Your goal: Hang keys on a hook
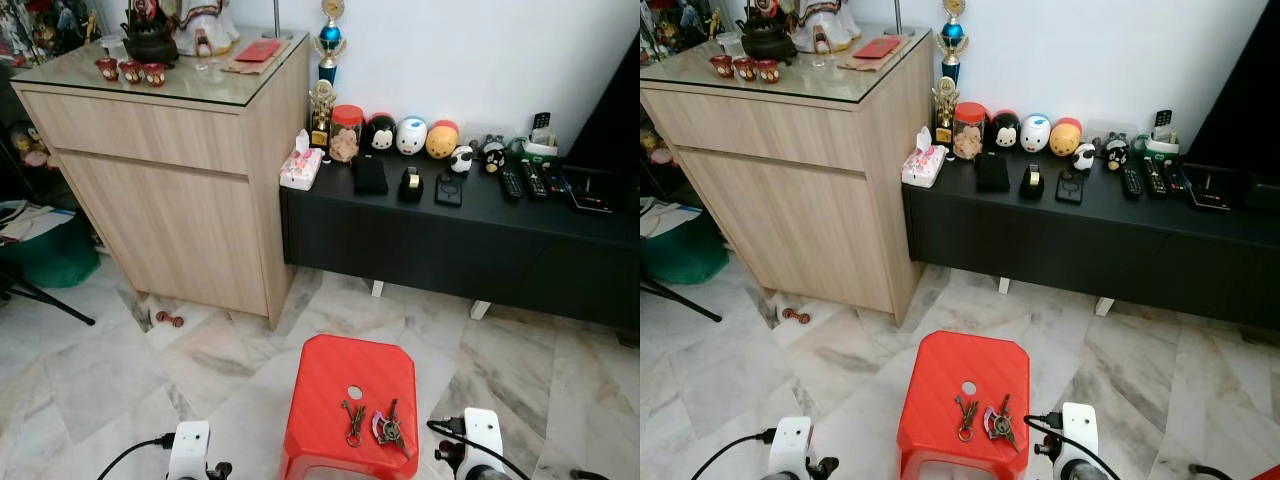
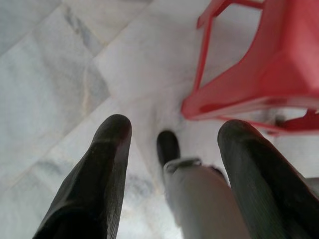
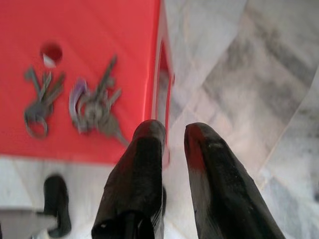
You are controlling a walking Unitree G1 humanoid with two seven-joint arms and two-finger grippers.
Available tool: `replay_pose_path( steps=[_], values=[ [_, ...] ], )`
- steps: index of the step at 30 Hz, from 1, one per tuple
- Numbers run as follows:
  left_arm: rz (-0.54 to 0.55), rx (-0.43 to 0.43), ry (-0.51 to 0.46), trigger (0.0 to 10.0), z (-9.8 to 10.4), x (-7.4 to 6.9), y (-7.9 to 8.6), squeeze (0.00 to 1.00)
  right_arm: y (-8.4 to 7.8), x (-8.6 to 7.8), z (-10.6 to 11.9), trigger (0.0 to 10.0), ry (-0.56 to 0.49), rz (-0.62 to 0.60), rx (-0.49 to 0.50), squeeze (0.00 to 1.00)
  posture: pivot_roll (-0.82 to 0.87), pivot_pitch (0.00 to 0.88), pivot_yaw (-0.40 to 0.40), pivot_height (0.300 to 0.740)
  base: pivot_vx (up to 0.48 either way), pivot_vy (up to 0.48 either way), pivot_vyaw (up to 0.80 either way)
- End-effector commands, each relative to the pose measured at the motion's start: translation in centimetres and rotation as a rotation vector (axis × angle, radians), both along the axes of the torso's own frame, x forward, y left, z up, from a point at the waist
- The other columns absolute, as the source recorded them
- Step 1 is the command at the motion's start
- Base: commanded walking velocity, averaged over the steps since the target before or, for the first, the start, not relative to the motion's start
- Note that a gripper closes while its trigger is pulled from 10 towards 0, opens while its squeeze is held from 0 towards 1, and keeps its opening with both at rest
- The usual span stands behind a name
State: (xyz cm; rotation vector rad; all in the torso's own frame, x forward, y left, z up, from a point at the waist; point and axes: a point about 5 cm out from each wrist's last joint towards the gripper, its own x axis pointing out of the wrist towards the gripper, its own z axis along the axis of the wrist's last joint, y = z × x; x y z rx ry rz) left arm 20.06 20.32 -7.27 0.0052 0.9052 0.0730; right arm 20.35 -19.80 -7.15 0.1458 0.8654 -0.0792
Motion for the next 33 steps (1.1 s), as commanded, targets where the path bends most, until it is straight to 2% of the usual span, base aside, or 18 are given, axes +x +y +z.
replay_pose_path(
  steps=[1,7,15,20,25,26,27,28,30,33],
  values=[
    [0.005,-0.006,-0.014,10.0,0.1,0.3,-0.3,0.00,-0.5,0.4,0.4,10.0,-0.033,-0.038,0.004,0.00,-0.02,0.000,-0.074,0.740,0.000,0.000,0.00],
    [-0.004,-0.007,-0.070,10.0,0.6,1.0,-0.6,0.00,-1.0,1.0,0.9,10.0,-0.095,-0.080,0.010,0.00,-0.02,0.000,-0.072,0.740,0.000,0.000,0.00],
    [-0.036,0.004,-0.078,10.0,0.3,0.4,-0.6,0.00,-1.2,0.8,1.2,10.0,-0.192,-0.091,0.056,0.00,-0.01,0.000,-0.060,0.740,0.000,0.000,0.00],
    [-0.032,0.013,-0.074,10.0,0.2,0.1,-0.6,0.00,-1.2,0.9,1.4,10.0,-0.217,-0.051,0.052,0.00,-0.01,0.000,-0.058,0.740,0.000,0.000,0.00],
    [-0.004,0.011,-0.076,10.0,-0.2,-0.6,-0.6,0.00,-1.0,0.5,1.4,10.0,-0.246,0.003,0.098,0.00,0.05,0.000,-0.110,0.740,0.000,0.000,0.00],
    [0.003,0.012,-0.077,10.0,-0.2,-0.8,-0.6,0.00,0.2,2.8,2.7,10.0,-0.328,0.047,0.095,0.00,0.06,0.000,-0.118,0.736,0.000,0.000,0.00],
    [0.007,0.012,-0.079,10.0,-0.2,-0.8,-0.5,0.00,1.2,4.4,3.9,10.0,-0.392,0.078,0.093,0.00,0.06,0.000,-0.121,0.731,0.000,0.000,0.00],
    [0.007,0.012,-0.079,10.0,-0.2,-0.8,-0.5,0.00,1.2,4.4,3.9,10.0,-0.392,0.078,0.093,0.00,0.06,0.000,-0.121,0.731,0.000,0.000,0.00],
    [0.032,0.011,-0.078,10.0,-0.4,-1.2,-0.6,0.00,3.1,6.8,5.9,10.0,-0.497,0.130,0.081,0.00,0.07,0.000,-0.130,0.716,0.000,0.000,0.00],
    [0.039,0.007,-0.070,10.0,-0.5,-1.5,-0.7,0.00,3.1,7.2,6.2,10.0,-0.510,0.123,0.062,0.00,0.05,0.000,-0.119,0.696,0.000,0.000,0.00]
  ],
)
